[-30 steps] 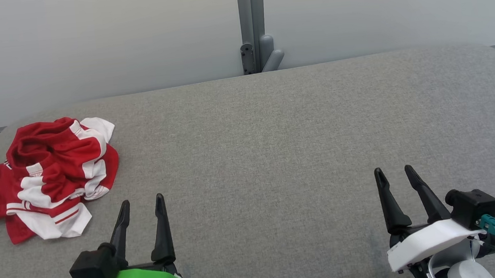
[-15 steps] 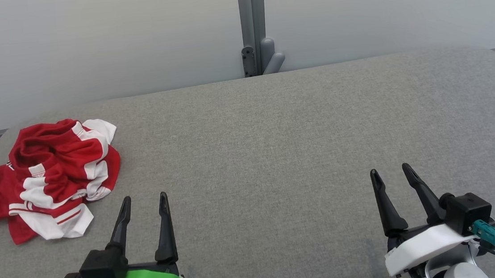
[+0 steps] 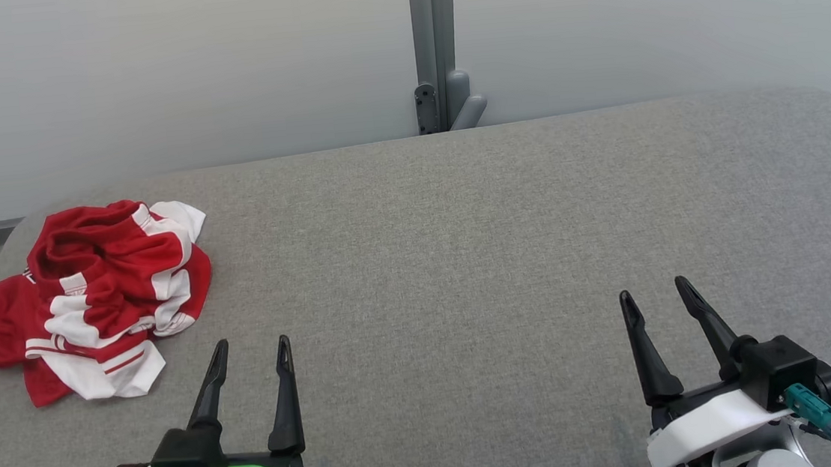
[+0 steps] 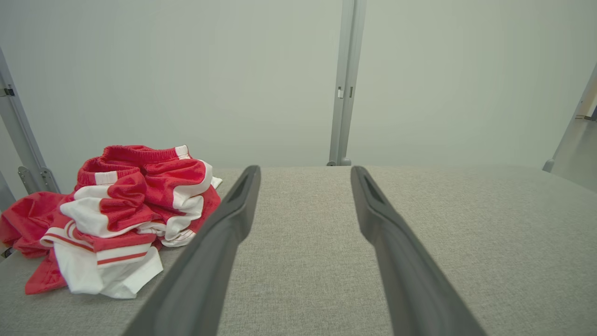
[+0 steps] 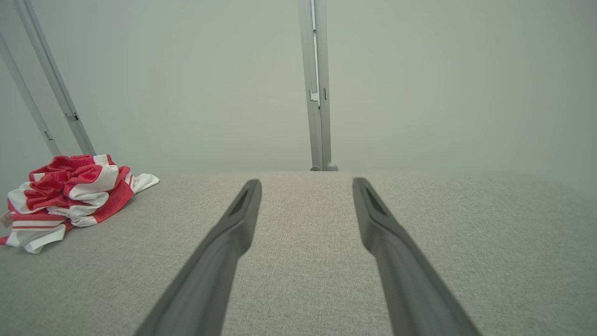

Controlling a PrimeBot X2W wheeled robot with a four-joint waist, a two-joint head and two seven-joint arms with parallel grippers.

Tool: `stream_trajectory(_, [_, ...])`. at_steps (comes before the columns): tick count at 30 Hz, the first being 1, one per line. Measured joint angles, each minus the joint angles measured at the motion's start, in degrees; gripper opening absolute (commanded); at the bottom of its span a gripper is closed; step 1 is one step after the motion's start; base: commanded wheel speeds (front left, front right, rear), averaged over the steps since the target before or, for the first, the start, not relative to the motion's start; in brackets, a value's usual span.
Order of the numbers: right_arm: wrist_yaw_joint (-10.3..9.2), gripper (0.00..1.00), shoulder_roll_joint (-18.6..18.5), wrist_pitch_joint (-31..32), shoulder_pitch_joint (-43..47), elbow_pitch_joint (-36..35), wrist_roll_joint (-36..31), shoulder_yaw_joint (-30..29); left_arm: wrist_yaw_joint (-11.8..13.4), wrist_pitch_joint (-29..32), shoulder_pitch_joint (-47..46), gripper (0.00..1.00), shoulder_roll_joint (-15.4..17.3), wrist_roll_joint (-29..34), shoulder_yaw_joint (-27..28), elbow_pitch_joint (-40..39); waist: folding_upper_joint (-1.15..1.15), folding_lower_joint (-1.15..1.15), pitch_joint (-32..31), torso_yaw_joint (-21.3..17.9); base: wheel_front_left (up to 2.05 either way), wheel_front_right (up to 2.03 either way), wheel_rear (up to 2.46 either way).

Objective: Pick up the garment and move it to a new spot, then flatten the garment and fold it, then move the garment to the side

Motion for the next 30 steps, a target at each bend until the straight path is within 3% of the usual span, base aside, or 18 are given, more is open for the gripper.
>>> stream_trajectory(21, [0.01, 1.00, 0.0, -0.7, 0.9, 0.6, -0.1, -0.7, -0.6, -0.3, 0.0, 1.00, 0.0, 0.9, 0.3, 1.4, 0.00, 0.00, -0.6, 0.3, 0.00, 0.00, 0.00])
stream_trajectory(30, [0.01, 1.00, -0.1, -0.7, 1.2, 0.8, 0.0, -0.3, -0.4, -0.3, 0.0, 1.00, 0.0, 0.7, 0.6, 1.8, 0.00, 0.00, -0.6, 3.7, 0.00, 0.00, 0.00])
